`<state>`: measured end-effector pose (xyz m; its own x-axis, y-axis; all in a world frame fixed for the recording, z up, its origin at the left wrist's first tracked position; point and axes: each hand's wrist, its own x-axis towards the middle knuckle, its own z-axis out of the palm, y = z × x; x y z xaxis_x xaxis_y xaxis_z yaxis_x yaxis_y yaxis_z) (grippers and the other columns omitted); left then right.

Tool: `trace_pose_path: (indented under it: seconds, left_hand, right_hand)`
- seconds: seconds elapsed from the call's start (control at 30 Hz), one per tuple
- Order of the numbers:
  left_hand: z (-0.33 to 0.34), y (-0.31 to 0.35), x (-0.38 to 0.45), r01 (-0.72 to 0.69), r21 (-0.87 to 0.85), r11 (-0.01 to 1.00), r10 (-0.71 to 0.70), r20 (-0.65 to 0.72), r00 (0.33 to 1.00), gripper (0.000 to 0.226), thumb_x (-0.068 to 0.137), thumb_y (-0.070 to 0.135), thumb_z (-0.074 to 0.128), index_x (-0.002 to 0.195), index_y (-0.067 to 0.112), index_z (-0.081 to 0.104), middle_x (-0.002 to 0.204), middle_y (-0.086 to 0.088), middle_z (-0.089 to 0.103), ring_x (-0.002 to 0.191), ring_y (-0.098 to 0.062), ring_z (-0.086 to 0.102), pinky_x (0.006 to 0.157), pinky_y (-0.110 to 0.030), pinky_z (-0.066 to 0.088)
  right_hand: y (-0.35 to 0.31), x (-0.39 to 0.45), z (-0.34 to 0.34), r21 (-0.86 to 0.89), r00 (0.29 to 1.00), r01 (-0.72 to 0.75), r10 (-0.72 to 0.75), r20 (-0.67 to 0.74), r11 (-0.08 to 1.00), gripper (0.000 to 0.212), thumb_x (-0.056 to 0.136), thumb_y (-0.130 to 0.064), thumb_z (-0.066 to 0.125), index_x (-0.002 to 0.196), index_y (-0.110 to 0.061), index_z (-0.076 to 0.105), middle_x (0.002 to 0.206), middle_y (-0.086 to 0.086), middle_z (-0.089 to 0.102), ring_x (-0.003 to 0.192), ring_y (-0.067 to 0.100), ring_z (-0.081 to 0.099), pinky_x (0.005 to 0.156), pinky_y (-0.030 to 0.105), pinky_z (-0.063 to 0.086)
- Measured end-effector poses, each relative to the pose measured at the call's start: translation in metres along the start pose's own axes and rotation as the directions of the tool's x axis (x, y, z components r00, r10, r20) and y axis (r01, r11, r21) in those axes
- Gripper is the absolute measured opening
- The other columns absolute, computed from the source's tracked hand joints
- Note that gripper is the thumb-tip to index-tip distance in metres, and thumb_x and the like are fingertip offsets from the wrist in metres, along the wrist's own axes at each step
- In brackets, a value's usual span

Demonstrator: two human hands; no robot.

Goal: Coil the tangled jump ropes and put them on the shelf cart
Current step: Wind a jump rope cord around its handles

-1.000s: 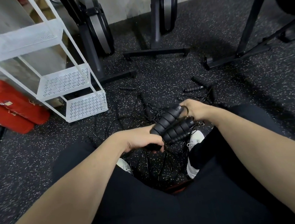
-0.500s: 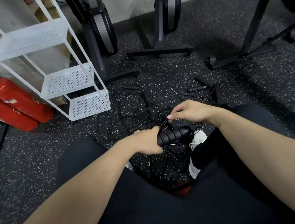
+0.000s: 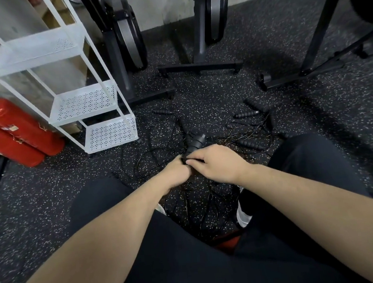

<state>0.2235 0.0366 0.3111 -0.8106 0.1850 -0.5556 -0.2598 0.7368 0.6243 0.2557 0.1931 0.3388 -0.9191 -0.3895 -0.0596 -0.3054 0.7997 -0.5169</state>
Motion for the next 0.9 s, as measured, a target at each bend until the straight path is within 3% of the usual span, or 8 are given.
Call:
trace_pose_path:
  seconds: [0.2,0.3,0.37,0.43,0.57,0.67,0.73,0.9]
  left_hand:
    - [0.000,-0.007,0.011,-0.021,-0.351,0.936,-0.001,-0.061,0.998,0.034,0.091,0.012,0.061,0.119,0.030,0.051,0.121,-0.004,0.067,0.114,-0.020,0.061,0.108,-0.043,0.048]
    - [0.000,-0.006,0.014,-0.047,-0.430,0.901,0.020,-0.069,0.997,0.047,0.081,0.026,0.069,0.124,0.036,0.051,0.121,0.002,0.070,0.117,-0.018,0.062,0.109,-0.042,0.047]
    - [0.000,-0.005,0.013,-0.043,-0.456,0.889,0.003,-0.088,0.996,0.045,0.081,0.031,0.070,0.121,0.038,0.050,0.118,0.002,0.071,0.108,-0.016,0.063,0.099,-0.039,0.049]
    - [-0.001,-0.005,0.014,-0.027,-0.449,0.893,-0.035,-0.127,0.991,0.038,0.084,0.030,0.069,0.117,0.036,0.050,0.108,-0.002,0.071,0.090,-0.019,0.062,0.084,-0.039,0.052]
    - [-0.004,-0.003,0.015,-0.004,-0.560,0.828,-0.055,-0.088,0.995,0.036,0.090,0.011,0.063,0.122,0.019,0.050,0.088,-0.002,0.062,0.063,-0.013,0.048,0.051,-0.027,0.034]
    - [-0.006,-0.001,0.011,0.000,-0.761,0.649,0.019,0.016,1.000,0.038,0.087,-0.007,0.056,0.120,0.012,0.049,0.078,-0.001,0.057,0.059,-0.010,0.044,0.050,-0.023,0.026]
    - [-0.010,-0.001,0.007,0.004,-0.817,0.577,0.062,0.049,0.997,0.040,0.087,-0.012,0.053,0.118,0.012,0.048,0.079,-0.002,0.058,0.059,-0.010,0.048,0.051,-0.023,0.027]
    - [-0.014,0.000,-0.002,0.001,-0.798,0.603,0.118,0.091,0.989,0.047,0.075,-0.006,0.061,0.117,0.012,0.051,0.084,-0.003,0.060,0.066,-0.011,0.053,0.055,-0.025,0.033]
  right_hand:
    - [-0.004,-0.002,0.001,0.144,0.999,-0.022,0.027,-0.032,0.989,0.037,0.107,-0.036,0.046,0.138,-0.026,0.062,0.134,-0.003,0.068,0.119,0.021,0.063,0.103,0.038,0.049]
    - [-0.003,-0.002,-0.002,0.271,0.991,-0.106,0.125,-0.056,0.957,0.034,0.107,-0.040,0.045,0.133,-0.032,0.064,0.122,-0.009,0.072,0.101,0.012,0.066,0.093,0.033,0.050]
    - [-0.001,-0.002,-0.003,0.299,0.979,-0.171,0.195,-0.052,0.939,0.029,0.106,-0.045,0.042,0.117,-0.030,0.064,0.095,-0.011,0.071,0.073,0.007,0.061,0.073,0.032,0.048]
    - [0.001,-0.001,-0.005,0.278,0.974,-0.207,0.224,-0.031,0.938,0.033,0.106,-0.047,0.041,0.099,-0.025,0.064,0.067,-0.010,0.061,0.058,0.005,0.053,0.063,0.031,0.041]
    - [0.010,-0.001,-0.013,0.323,0.977,-0.212,0.197,0.079,0.922,0.038,0.107,-0.042,0.043,0.083,-0.022,0.064,0.053,-0.012,0.048,0.044,0.000,0.043,0.057,0.027,0.036]
    - [0.018,-0.002,-0.017,0.534,0.970,-0.239,0.170,0.175,0.811,0.036,0.107,-0.039,0.047,0.083,-0.018,0.062,0.050,-0.014,0.045,0.044,0.003,0.037,0.048,0.018,0.034]
    - [0.026,-0.003,-0.018,0.571,0.965,-0.253,0.162,0.207,0.781,0.036,0.106,-0.042,0.049,0.081,-0.019,0.062,0.050,-0.015,0.046,0.046,0.004,0.037,0.049,0.017,0.033]
    - [0.046,-0.003,-0.024,0.592,0.961,-0.266,0.163,0.223,0.761,0.035,0.100,-0.049,0.057,0.076,-0.024,0.065,0.055,-0.015,0.049,0.054,0.010,0.040,0.053,0.023,0.034]
